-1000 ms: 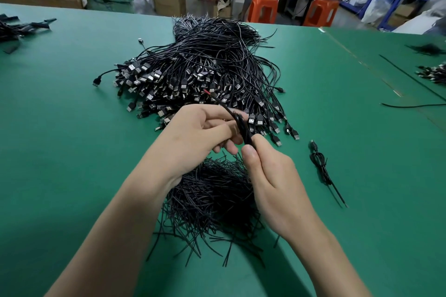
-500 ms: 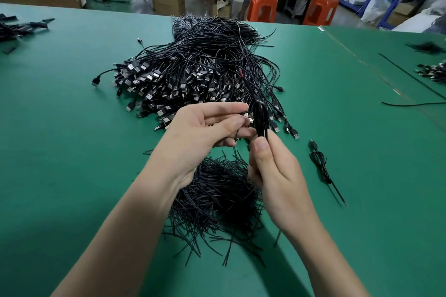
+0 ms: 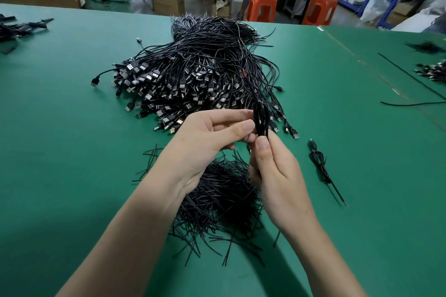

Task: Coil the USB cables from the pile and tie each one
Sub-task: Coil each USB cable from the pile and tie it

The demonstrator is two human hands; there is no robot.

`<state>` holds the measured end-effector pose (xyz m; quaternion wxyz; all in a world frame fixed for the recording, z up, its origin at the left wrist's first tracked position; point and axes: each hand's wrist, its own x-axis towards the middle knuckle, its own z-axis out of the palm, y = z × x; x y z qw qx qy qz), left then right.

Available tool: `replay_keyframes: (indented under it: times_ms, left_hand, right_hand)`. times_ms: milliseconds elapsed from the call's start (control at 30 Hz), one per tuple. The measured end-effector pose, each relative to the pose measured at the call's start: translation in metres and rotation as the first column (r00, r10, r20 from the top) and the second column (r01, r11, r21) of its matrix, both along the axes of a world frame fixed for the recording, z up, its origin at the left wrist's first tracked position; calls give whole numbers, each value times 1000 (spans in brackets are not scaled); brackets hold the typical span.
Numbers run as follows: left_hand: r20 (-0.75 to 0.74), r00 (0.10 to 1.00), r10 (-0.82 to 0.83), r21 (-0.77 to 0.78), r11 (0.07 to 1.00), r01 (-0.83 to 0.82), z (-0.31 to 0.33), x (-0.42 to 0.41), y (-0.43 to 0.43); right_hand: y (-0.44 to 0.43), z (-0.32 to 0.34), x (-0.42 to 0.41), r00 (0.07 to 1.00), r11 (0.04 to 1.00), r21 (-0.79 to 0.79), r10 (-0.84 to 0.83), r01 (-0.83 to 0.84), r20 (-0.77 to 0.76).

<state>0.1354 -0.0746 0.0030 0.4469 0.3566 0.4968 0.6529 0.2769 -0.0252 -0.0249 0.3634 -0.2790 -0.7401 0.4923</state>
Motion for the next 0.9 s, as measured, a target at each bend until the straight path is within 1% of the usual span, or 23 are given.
replay_keyframes:
  times_ms: [100, 200, 300, 367, 533, 667, 767, 833, 900]
  left_hand:
    - [-4, 999, -33, -1, 999, 33, -4, 0, 1]
    - [-16, 996, -82, -17, 996, 82, -5, -1, 1]
    - [-56, 994, -95, -52, 994, 92, -7, -2, 1]
    - [-46, 991, -123, -50, 991, 120, -8, -3, 0]
    - [64, 979, -193, -20, 981, 195, -13, -5, 2]
    - [76, 970, -232, 28, 973, 230, -21, -7, 4]
    - [86, 965, -248, 91, 966, 241, -24, -6, 6]
    - [79, 971, -227, 107, 970, 218, -25, -4, 7]
    - [61, 974, -219, 123, 970, 210, -26, -4, 7]
  right_hand:
    - [2, 1, 2, 1000, 1000, -1, 7, -7, -8]
    - [5, 2, 5, 999, 996, -81, 31, -33, -29]
    - [7, 6, 6, 996, 987, -141, 73, -80, -54]
    - [6, 10, 6, 991, 973, -196, 106, -121, -86]
    - [5, 18, 8, 953, 882, -387, 189, -270, -235]
    - [4, 22, 11, 907, 774, -495, 245, -395, -341]
    - [3, 24, 11, 873, 716, -520, 273, -465, -403]
    - [3, 26, 11, 873, 721, -512, 284, -467, -396]
    - [4, 27, 12, 885, 744, -494, 301, -451, -355]
